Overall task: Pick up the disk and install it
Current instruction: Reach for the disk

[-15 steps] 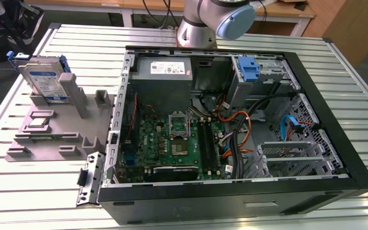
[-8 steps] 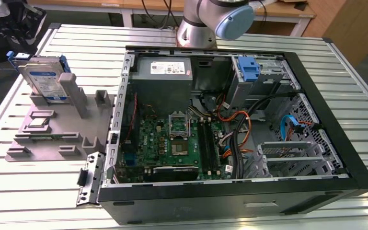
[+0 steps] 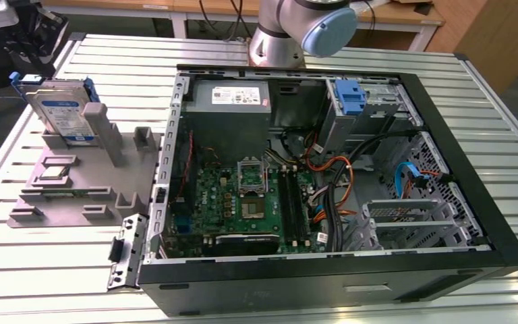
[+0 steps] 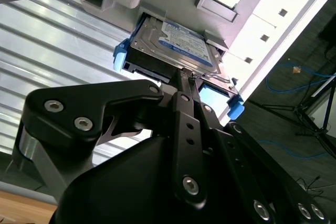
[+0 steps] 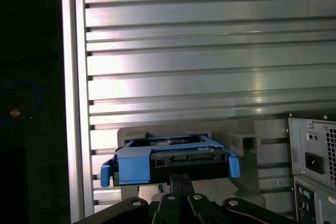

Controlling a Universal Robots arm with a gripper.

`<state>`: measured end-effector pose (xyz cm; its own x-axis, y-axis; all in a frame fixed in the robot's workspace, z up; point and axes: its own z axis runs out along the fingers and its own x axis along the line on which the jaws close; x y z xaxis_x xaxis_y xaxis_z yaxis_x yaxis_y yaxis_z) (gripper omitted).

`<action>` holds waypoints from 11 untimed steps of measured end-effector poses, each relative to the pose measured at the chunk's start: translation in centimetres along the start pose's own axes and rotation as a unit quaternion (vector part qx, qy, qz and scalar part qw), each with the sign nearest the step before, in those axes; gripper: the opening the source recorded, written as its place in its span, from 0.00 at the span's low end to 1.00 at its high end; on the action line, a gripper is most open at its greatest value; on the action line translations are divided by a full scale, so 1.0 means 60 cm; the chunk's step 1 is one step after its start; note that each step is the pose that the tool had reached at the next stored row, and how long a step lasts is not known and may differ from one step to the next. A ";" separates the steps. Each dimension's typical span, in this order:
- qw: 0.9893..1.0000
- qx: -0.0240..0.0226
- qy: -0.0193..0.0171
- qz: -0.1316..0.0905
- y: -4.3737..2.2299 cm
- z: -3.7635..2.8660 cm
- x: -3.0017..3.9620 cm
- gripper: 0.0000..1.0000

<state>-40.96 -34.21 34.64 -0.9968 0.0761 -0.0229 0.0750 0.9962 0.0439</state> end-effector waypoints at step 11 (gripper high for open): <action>1.000 0.000 0.000 0.000 0.001 -0.001 0.000 0.10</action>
<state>-40.96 -34.13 34.68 -0.9968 0.0762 -0.0229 0.0751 0.9962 0.0439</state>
